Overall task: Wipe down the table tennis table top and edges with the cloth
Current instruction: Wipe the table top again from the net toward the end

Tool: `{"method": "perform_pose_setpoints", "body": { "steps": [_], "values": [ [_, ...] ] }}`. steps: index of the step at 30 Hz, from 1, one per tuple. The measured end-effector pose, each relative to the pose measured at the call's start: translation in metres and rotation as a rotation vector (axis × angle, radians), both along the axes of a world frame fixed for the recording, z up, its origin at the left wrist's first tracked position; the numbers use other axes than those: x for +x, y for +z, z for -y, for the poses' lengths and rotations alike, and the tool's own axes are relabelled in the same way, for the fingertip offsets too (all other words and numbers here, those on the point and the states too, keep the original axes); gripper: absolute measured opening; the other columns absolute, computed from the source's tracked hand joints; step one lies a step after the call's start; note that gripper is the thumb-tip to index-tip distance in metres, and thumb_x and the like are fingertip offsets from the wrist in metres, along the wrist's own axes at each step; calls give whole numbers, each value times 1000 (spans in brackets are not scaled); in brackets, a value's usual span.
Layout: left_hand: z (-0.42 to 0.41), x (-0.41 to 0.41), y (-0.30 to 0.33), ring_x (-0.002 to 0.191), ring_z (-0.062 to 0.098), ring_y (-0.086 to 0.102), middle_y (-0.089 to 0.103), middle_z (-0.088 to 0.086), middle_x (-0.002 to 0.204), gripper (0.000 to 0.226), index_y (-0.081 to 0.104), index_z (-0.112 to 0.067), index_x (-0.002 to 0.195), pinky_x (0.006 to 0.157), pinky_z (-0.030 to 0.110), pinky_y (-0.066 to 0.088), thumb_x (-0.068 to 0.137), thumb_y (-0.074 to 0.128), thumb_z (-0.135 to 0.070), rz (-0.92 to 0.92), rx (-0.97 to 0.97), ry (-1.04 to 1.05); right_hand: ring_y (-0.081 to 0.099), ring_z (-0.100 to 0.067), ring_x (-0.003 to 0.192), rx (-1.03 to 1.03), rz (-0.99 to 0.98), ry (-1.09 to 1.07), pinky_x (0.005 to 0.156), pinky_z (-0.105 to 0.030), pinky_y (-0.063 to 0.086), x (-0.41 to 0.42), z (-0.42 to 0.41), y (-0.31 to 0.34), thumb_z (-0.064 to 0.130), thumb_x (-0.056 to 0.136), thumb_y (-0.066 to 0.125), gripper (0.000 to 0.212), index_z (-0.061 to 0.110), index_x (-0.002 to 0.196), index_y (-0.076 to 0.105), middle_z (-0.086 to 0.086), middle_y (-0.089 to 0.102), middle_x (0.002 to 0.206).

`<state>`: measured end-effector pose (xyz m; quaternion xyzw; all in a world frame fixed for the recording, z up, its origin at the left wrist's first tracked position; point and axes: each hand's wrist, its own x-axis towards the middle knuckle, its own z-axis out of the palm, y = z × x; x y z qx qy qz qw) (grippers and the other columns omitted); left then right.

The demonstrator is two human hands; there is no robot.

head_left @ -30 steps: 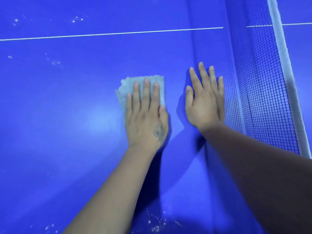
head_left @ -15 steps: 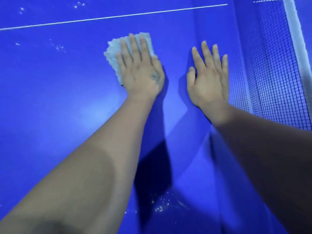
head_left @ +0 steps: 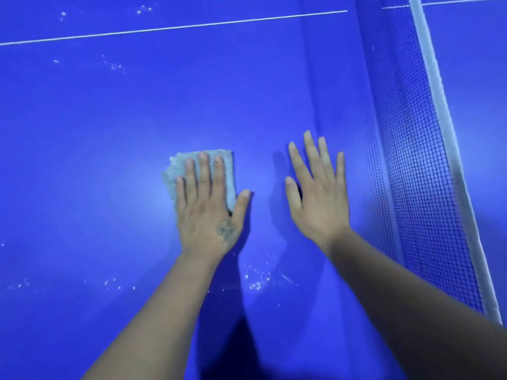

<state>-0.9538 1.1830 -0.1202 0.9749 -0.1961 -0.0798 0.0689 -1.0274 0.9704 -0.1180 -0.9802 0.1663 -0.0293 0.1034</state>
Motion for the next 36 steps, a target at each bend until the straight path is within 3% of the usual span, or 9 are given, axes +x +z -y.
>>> {"method": "perform_pose_setpoints", "body": {
  "steps": [4,8,15,21,28,33,36],
  "values": [
    [-5,37,-2,166,31,-3,2,8,180,84,10,-18,172,133,54,1,106,15,-70,-15,1,141,0,-21,167,3,-70,-78,133,-58,4,-35,0,-8,47,111,31,64,27,171,24,3,7,181],
    [36,74,-4,165,36,-1,3,12,179,79,11,-15,171,132,57,0,106,10,-59,7,-69,240,4,-21,167,17,-42,-106,133,-58,6,-30,-2,-8,38,110,28,60,27,169,30,4,14,180],
    [105,6,-9,166,31,2,8,10,179,63,15,-14,171,133,53,4,113,18,-39,83,-164,-64,14,-23,166,45,29,-108,132,-59,11,-29,-2,-10,23,108,34,57,24,165,40,2,24,177],
    [48,-72,0,166,28,-2,3,5,180,63,12,-18,172,132,54,12,115,25,-41,9,-99,-214,12,-20,166,34,25,-123,133,-56,10,-30,-2,-11,19,109,39,55,25,164,40,4,23,177],
    [-18,-29,3,166,28,-5,1,6,180,74,9,-18,172,134,52,1,111,21,-59,-10,-8,27,10,-20,166,30,15,-123,133,-56,10,-30,-2,-12,25,108,28,57,25,165,39,5,21,178],
    [24,41,-5,165,36,1,6,12,179,73,13,-15,171,132,57,4,111,19,-55,26,-58,181,9,-21,166,19,11,-116,133,-58,10,-33,-1,-12,25,110,30,56,25,165,37,5,19,178],
    [68,54,-8,165,36,-1,4,12,179,68,12,-14,171,132,57,1,112,19,-46,34,-90,125,10,-21,166,-1,21,-107,133,-58,10,-33,-2,-14,26,111,31,55,24,165,36,4,20,178]
  ]
}}
